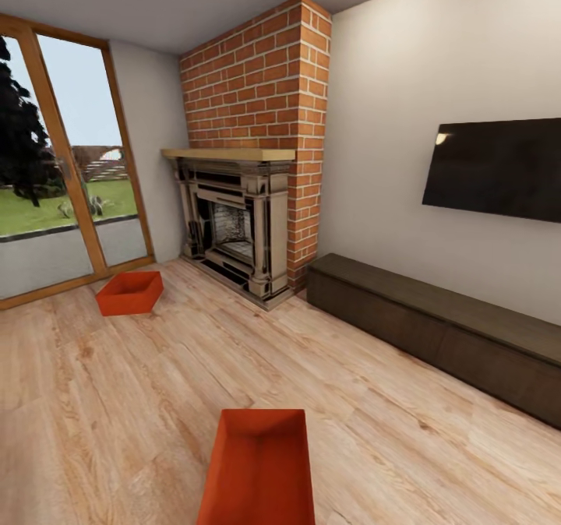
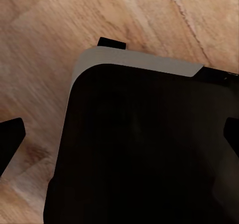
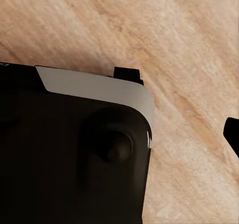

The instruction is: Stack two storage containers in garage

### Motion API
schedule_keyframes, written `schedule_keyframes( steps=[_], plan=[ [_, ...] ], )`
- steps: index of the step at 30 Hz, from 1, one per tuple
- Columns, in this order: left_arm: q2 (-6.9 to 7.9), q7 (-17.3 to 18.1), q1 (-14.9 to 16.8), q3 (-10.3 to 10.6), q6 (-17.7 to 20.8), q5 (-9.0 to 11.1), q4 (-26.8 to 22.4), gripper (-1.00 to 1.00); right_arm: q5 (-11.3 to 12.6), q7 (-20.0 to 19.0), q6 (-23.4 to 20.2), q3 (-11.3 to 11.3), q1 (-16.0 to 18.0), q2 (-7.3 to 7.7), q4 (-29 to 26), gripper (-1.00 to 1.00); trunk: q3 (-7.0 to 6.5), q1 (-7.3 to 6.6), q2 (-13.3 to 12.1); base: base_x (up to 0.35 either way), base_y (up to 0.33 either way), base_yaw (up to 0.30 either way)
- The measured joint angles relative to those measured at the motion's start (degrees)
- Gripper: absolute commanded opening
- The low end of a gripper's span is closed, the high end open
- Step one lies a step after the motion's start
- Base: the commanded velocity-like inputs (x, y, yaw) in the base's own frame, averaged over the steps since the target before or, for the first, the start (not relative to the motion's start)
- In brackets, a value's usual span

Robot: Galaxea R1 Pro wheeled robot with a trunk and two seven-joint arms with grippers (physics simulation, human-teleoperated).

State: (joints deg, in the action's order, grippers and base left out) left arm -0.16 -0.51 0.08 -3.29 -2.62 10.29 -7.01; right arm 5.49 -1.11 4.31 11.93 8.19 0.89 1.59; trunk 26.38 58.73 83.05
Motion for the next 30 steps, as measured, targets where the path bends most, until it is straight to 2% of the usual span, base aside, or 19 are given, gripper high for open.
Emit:
schedule_keyframes(
  steps=[7,24,30],
  plan=[
    [0.00,0.0,0.0,0.0,0.0,0.0,0.1,1.00,0.0,0.0,0.0,0.0,0.0,0.00,0.0,1.00,0.00,-0.02,0.0,0.076,0.009,0.000],
    [0.00,0.0,0.0,0.1,0.0,0.0,0.1,1.00,0.0,0.0,0.0,0.0,0.0,0.08,0.0,1.00,0.00,-0.03,0.0,0.291,0.000,0.000],
    [0.00,0.0,0.0,0.1,0.0,0.0,0.0,1.00,0.0,0.0,0.0,0.1,0.0,0.14,0.0,1.00,0.00,-0.01,0.0,0.076,0.000,0.000]
  ],
)
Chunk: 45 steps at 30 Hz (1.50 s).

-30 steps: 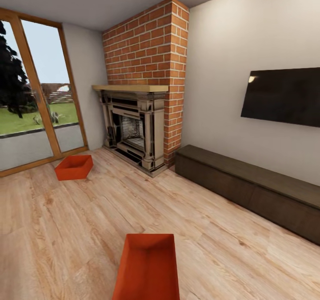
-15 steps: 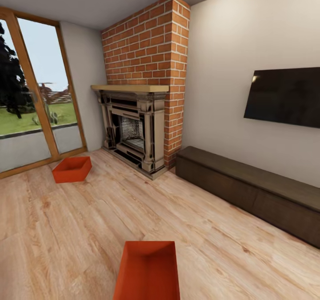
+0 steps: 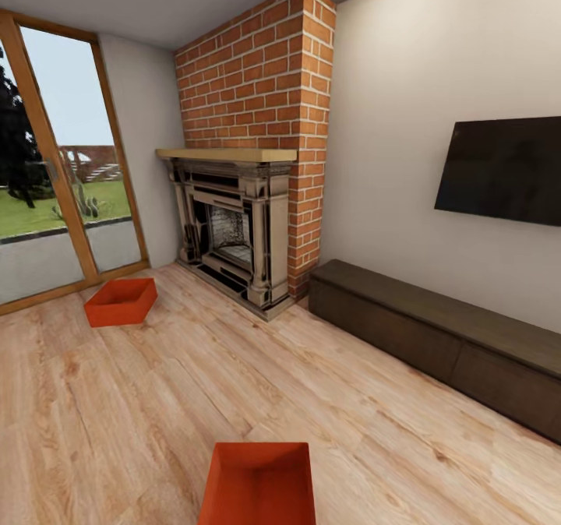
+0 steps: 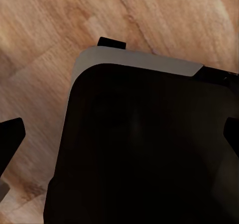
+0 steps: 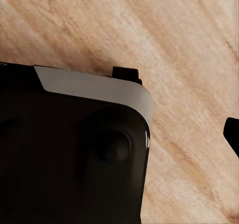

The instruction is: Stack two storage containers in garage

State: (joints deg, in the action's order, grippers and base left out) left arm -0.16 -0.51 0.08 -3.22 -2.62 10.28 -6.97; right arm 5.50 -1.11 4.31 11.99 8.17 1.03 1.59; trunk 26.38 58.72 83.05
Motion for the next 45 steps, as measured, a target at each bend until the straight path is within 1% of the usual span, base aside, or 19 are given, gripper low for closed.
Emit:
schedule_keyframes(
  steps=[6,11,18,25,45],
  plan=[
    [-0.01,0.0,0.0,0.0,0.0,0.0,0.0,1.00,0.1,0.0,0.0,-0.1,0.0,-0.05,0.0,1.00,0.00,0.01,0.0,0.007,0.016,0.000],
    [-0.02,-0.1,0.0,0.0,0.0,0.0,0.0,1.00,0.1,0.0,0.0,-0.1,0.0,-0.05,0.0,1.00,0.00,0.01,0.0,0.001,0.166,0.000],
    [-0.01,-0.1,0.0,0.0,0.0,0.1,0.0,1.00,0.1,0.0,0.1,-0.1,0.0,-0.05,0.0,1.00,0.00,0.01,0.0,0.000,0.041,0.000],
    [-0.03,-0.1,0.0,-0.1,0.0,0.1,0.0,1.00,0.1,0.1,0.2,-0.1,0.0,-0.05,0.0,1.00,0.00,0.01,0.0,0.000,0.130,0.000],
    [0.00,-0.1,0.0,-0.1,0.0,0.1,0.0,1.00,0.0,0.0,0.1,0.0,0.0,0.04,0.0,1.00,0.00,0.01,0.0,0.000,0.005,0.000]
  ],
)
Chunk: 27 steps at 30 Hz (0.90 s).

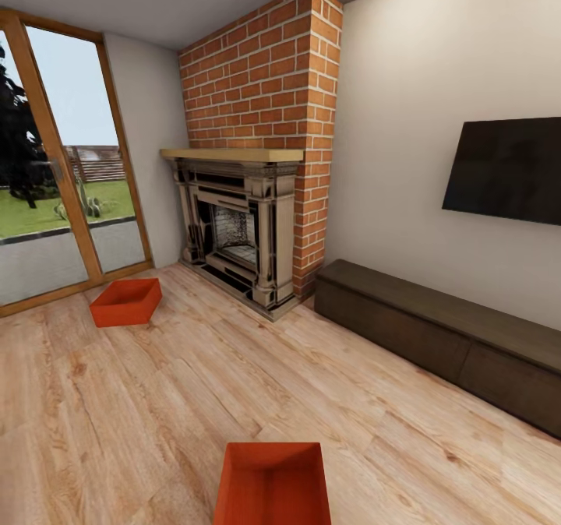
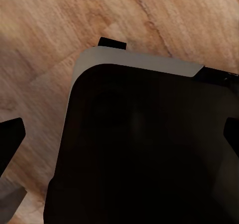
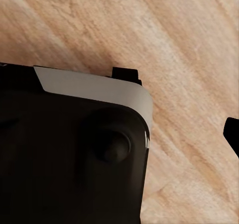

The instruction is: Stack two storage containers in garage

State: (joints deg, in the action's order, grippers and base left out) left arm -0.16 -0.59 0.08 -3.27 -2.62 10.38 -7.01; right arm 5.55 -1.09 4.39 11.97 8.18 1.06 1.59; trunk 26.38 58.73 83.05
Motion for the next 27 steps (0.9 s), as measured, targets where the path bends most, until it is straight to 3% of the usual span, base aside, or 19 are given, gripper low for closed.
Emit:
schedule_keyframes(
  steps=[27],
  plan=[
    [-0.02,0.0,0.0,0.0,0.0,0.0,0.0,1.00,0.0,0.0,-0.1,0.0,0.0,0.00,0.0,1.00,0.00,0.00,0.0,0.000,0.034,0.015]
  ],
)
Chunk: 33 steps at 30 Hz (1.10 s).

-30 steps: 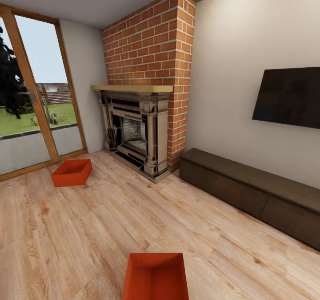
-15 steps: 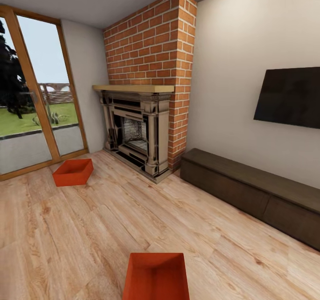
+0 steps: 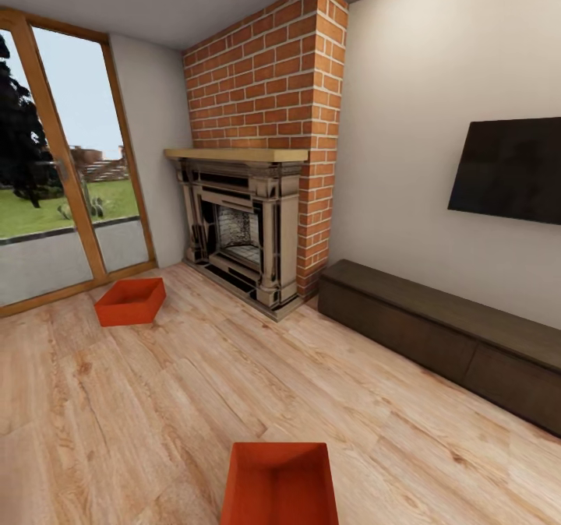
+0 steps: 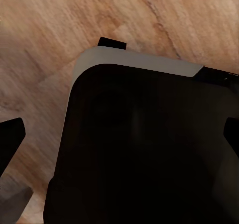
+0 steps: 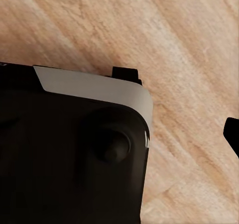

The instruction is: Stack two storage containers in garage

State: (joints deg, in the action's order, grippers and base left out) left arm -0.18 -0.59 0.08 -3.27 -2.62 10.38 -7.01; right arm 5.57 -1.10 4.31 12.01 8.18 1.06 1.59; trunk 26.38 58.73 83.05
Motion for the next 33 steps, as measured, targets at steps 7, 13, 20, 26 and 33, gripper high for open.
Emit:
schedule_keyframes(
  steps=[7,13,20,26,33],
  plan=[
    [0.01,0.0,0.0,0.0,0.0,0.0,0.0,1.00,0.0,0.0,0.1,-0.1,0.0,0.00,0.0,1.00,0.00,0.00,0.0,0.000,0.003,0.000],
    [0.02,0.0,0.0,0.0,0.0,0.0,0.0,1.00,0.1,0.0,0.2,-0.2,0.0,-0.05,0.0,1.00,0.00,0.00,0.0,0.000,0.000,0.000],
    [0.00,0.0,0.0,0.0,0.0,0.0,0.0,1.00,0.1,0.0,0.1,-0.2,0.0,-0.08,0.0,1.00,0.00,0.00,0.0,0.000,0.000,0.000],
    [0.02,0.0,0.0,0.0,0.0,0.0,0.0,1.00,0.0,0.0,0.2,-0.2,0.0,-0.09,0.0,1.00,0.00,0.00,0.0,0.000,0.000,0.000],
    [0.02,0.0,0.0,0.0,0.0,0.0,0.0,1.00,0.1,0.0,-0.2,-0.1,0.0,-0.10,0.0,1.00,0.00,0.00,0.0,0.000,0.000,0.000]
  ],
)
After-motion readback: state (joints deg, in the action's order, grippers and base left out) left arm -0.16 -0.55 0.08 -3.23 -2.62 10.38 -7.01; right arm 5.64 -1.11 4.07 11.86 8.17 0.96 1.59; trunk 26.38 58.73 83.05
